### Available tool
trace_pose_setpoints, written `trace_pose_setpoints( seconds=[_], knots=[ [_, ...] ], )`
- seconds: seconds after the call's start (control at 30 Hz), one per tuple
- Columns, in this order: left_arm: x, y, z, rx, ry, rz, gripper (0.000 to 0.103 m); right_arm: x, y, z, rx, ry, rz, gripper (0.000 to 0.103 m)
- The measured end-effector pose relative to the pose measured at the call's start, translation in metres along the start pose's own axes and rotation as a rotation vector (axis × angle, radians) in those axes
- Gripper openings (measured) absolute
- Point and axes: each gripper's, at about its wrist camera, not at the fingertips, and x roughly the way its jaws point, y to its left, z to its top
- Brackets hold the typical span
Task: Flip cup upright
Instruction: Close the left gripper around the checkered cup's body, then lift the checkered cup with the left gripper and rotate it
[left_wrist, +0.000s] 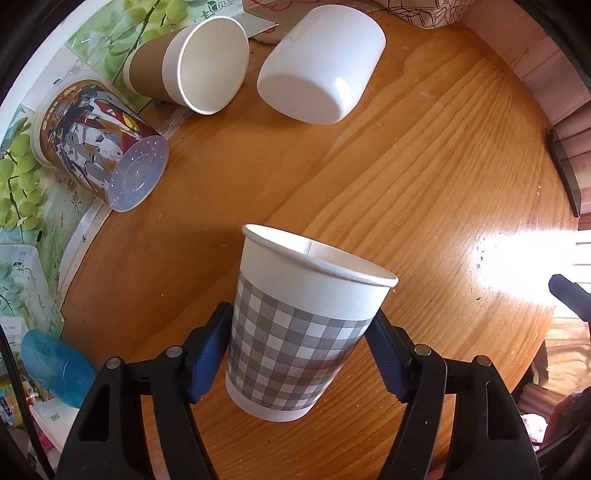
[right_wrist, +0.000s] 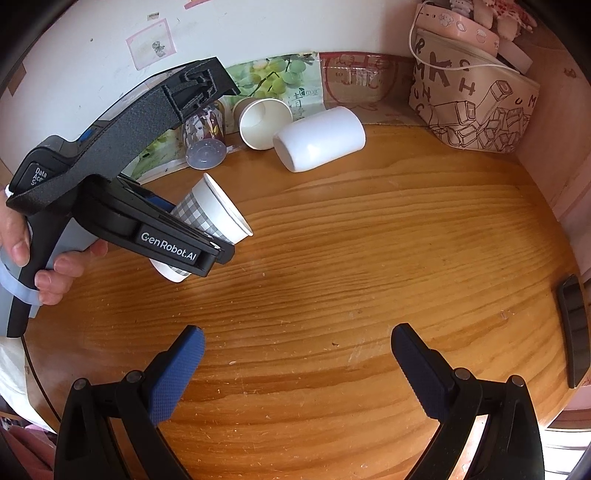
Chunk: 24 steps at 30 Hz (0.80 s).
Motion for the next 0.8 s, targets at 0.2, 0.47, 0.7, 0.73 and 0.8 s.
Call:
trace_pose_setpoints(
  seconds=[0.2,0.47,0.7,0.73,0.8],
  knots=[
    [-0.005,0.012,0.000,-0.108,-0.010,-0.044,0.074,0.000,0.001,0.000,-0.029,0.001,0.010,0.101],
    [-0.006,0.032,-0.020,-0.289,-0.015,-0.105,0.074,-0.003,0.003,-0.007,-0.082,0.005,0.035,0.101],
    [0.014,0.053,-0.067,-0.463,-0.017,-0.168,0.074,-0.018,0.008,-0.017,-0.201,-0.018,0.064,0.101],
    [0.016,0.055,-0.074,-0.487,-0.020,-0.174,0.074,-0.021,0.009,-0.019,-0.219,-0.020,0.068,0.101],
    [0.022,0.061,-0.089,-0.543,-0.025,-0.194,0.074,-0.024,0.009,-0.023,-0.255,-0.019,0.073,0.101]
  ],
)
